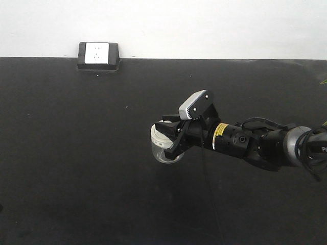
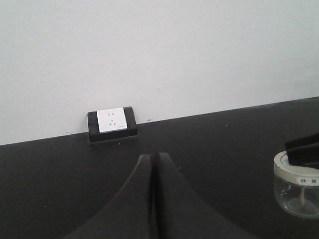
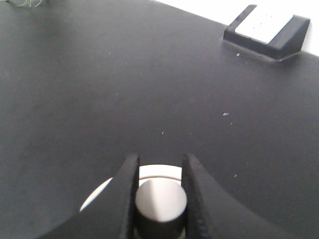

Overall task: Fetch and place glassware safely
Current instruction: 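Extend the right arm forward, moving the jar over the bench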

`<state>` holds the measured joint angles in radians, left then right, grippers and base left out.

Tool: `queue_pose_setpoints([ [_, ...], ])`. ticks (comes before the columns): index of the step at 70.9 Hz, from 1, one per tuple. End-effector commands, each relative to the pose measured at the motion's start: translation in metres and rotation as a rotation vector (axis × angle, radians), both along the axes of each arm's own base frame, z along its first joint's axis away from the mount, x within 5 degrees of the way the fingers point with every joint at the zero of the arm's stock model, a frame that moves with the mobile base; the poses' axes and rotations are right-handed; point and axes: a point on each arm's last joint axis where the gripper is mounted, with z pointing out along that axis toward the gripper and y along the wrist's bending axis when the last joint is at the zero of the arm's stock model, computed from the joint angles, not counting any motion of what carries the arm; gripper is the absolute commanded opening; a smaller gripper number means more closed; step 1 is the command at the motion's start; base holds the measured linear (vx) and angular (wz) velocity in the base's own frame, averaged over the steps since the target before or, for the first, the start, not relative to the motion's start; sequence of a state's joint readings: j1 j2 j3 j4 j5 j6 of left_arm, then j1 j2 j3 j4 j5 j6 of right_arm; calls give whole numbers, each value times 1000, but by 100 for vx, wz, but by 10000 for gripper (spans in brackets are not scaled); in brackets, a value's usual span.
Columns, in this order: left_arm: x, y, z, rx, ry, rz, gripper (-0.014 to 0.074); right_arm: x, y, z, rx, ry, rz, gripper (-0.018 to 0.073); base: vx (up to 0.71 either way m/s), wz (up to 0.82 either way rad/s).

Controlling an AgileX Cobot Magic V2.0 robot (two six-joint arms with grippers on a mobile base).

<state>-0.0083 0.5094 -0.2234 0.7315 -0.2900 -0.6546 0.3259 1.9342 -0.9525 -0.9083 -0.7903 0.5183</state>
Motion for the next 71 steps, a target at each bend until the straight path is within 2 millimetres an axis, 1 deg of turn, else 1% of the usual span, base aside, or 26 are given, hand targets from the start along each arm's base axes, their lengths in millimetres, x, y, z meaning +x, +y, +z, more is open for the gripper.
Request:
queue_pose_setpoints([
  [1, 0, -4, 13, -36, -62, -40, -7, 5, 1, 30, 99, -128, 23, -1, 0, 0],
  [30, 0, -4, 13, -36, -62, -40, -7, 9, 3, 6, 92, -105, 22, -1, 0, 0],
  [49, 0, -4, 13, -36, -62, -40, -7, 10, 3, 1, 84, -114, 29, 10, 0, 0],
  [57, 0, -4, 13, -36, -62, -40, -7, 10, 3, 1, 85, -114, 30, 48, 0, 0],
  [61, 0, -4, 13, -36, -62, -40, -7, 10, 3, 1, 86, -112, 29, 83, 0, 0],
  [65, 0, -4, 13, -36, -62, -40, -7, 10, 3, 1, 90, -107, 28, 126, 0, 0],
  [70, 0, -4, 13, -36, -62, -40, -7, 10, 3, 1, 93, -102, 27, 206, 0, 0],
  [71, 0, -4, 13, -36, -62, -40, -7, 10, 3, 1, 94, -102, 27, 234, 0, 0],
])
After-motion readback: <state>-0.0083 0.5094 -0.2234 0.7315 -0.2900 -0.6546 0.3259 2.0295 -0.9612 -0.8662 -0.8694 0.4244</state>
